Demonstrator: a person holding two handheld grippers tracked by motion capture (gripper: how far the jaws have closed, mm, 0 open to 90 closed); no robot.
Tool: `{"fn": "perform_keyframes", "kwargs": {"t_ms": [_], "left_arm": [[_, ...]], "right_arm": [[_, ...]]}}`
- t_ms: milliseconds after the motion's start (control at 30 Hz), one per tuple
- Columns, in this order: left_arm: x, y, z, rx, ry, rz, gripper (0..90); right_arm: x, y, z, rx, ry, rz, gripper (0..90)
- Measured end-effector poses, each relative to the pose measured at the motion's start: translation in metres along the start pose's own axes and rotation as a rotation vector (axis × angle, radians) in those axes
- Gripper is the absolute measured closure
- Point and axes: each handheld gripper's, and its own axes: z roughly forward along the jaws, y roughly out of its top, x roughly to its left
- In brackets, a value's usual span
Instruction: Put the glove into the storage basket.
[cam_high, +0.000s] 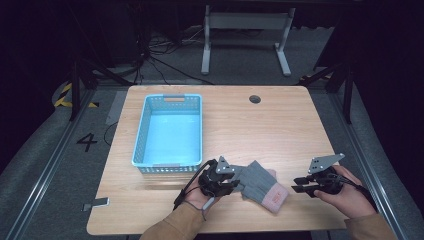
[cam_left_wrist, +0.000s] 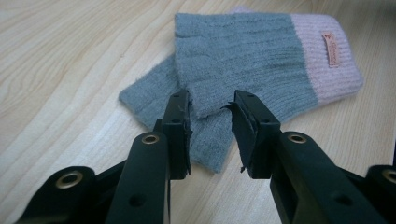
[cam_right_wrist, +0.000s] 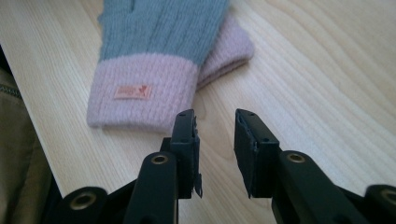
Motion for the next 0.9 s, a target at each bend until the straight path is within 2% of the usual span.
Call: {"fn": "perform_keyframes", "kwargs": {"t_ms": [167, 433, 567, 633, 900], "left_arm": [[0.004, 0.000, 0.007, 0.042, -0.035, -0.015, 68.1], [0.007, -0.001, 0.011, 0.062, -0.025, -0.014, 67.4], [0.011, -0.001, 0.015, 0.074, -0.051, -0.007, 66.6], [0.012, -0.001, 0.017, 0.085, -0.064, -0.021, 65.5], [0.012, 0.001, 0.028, 0.113, -0.064, -0.017, 65.7]], "right_arm": [[-0.001, -0.005, 0.007, 0.054, 0.033, -0.012, 69.8], [0.006, -0.005, 0.020, 0.108, 0.089, -0.044, 69.6], [0.008, -0.004, 0.025, 0.118, 0.087, -0.052, 68.0], [0.009, -0.004, 0.028, 0.123, 0.080, -0.059, 67.8], [0.012, -0.004, 0.033, 0.131, 0.078, -0.079, 69.8]]}}
